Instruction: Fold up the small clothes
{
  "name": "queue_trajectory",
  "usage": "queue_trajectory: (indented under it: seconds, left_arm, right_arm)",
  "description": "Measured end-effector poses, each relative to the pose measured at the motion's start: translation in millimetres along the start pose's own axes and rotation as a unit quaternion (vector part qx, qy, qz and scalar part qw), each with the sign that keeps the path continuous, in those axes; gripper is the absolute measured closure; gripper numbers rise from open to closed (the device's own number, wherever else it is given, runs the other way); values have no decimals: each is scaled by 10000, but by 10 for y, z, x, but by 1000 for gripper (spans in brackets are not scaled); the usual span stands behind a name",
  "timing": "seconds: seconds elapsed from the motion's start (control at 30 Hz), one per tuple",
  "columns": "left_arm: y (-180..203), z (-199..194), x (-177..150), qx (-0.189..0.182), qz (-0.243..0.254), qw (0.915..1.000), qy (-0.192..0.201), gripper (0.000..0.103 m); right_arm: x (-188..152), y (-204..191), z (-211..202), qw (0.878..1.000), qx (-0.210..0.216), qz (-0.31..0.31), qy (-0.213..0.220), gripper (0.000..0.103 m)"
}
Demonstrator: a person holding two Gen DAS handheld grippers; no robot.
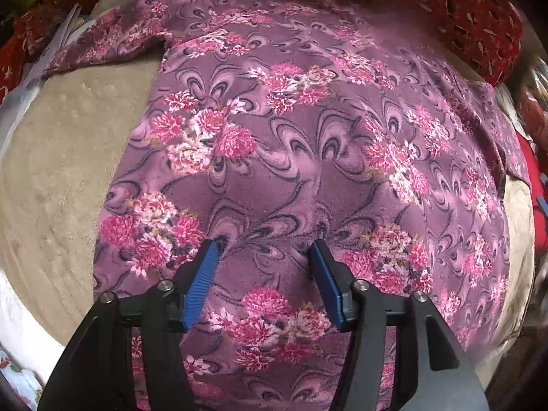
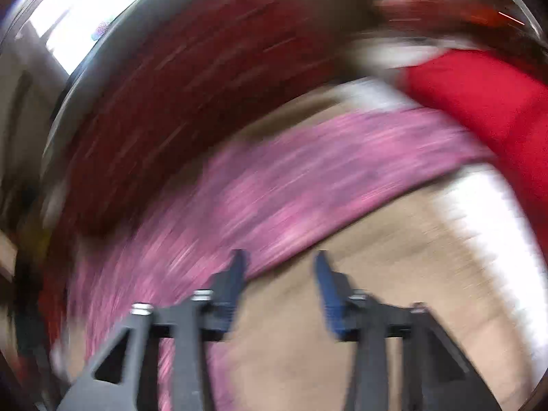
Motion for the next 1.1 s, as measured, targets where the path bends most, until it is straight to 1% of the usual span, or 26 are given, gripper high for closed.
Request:
queue_trajectory:
  seconds: [0.03,0.07,0.1,0.17,0.2,0.23,0.27,0.3,0.33,0.37,0.4,0.47,0.5,0.53,0.57,0.6,0.63,0.67,0.7,0.73,0.77,0.83,0.9,0.97,1.03,1.1]
  left_arm:
    - [-2,-4,-21,11,18,10000,24,45]
    - [3,-5,-37,41,60,10000,50,42]
    - [34,-12,-56,84,118,9999,69,41]
    - [101,-7,-96,185,225,9995,90,36]
    - [107,-3,-92,231,252,9994,91,35]
    - [130,-9,-91,256,263,9993,90,34]
    - [131,-11,-83,269,273,9992,84,34]
    - [119,-20,-73,259,283,9992,66,34]
    - [141,-23,-60,240,280,9993,52,34]
    - [126,-38,-48,201,276,9994,27,34]
    - [108,-50,-23,142,263,9996,-7,36]
    - [63,-131,101,-58,221,9997,-17,38]
    - [38,-206,168,-116,194,9997,76,38]
    - [4,-263,238,-116,177,9996,177,38]
    - [-48,-359,346,-70,149,9992,367,38]
    - [-82,-405,419,-61,119,9988,480,38]
    - [-118,-421,495,-75,71,9984,553,38]
    - [-166,-409,589,-101,17,9984,553,38]
    - [-198,-334,656,-180,-63,9987,468,38]
    - [-222,-258,659,-249,-119,9989,391,38]
    - [-241,-133,673,-373,-211,9989,196,38]
    - [-249,57,555,-451,-292,9986,3,38]
    - [-256,34,569,-420,-218,9988,110,38]
    - [-253,16,578,-460,-155,9987,149,38]
    - [-282,1,565,-549,-141,9983,164,38]
    - [-342,-27,570,-683,-206,9973,199,38]
  right_arm:
    - [265,319,-31,9981,-183,555,190,46]
    - [421,535,-33,9949,-269,939,265,46]
    - [606,851,-2,9877,-340,1506,257,46]
    - [815,1132,119,9773,-355,2081,166,46]
    - [867,1212,197,9737,-266,2263,66,46]
    - [885,1260,335,9682,-86,2500,-91,46]
    - [888,1262,357,9653,32,2610,-107,46]
    - [899,1224,464,9624,238,2706,-72,46]
    - [991,1207,504,9619,279,2718,-26,46]
    - [1021,1157,578,9638,234,2654,143,46]
    - [1040,1104,617,9660,139,2571,235,49]
    - [1146,1051,632,9709,-125,2380,247,102]
    - [1219,1004,629,9726,-47,2318,171,100]
    - [1322,1001,524,9730,40,2287,305,100]
    - [1451,949,364,9743,201,2157,615,100]
    - [1554,923,272,9755,253,2026,822,100]
    - [1667,904,158,9765,204,1859,1071,100]
    - [1725,915,109,9776,132,1761,1144,100]
    - [1732,955,120,9795,20,1701,1081,100]
    - [1720,991,183,9817,-226,1638,946,100]
    - [1680,1024,297,9830,-515,1597,743,100]
    - [1598,1073,359,9812,-744,1662,645,100]
    - [1556,978,366,9808,-601,1696,754,100]
    - [1524,806,347,9837,-472,1516,839,99]
    - [1466,506,331,9893,-291,1174,820,99]
    - [1357,99,350,9944,47,802,684,99]
Point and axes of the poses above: each gripper's, at about its wrist camera, not at the fingertips, and z roughly the way its jaws point, y to its right, x to its top, the point moved 5 cm from there along z, roughly the way its jaws point, and after that the axes turned 14 degrees about z, right-handed, at the moved point
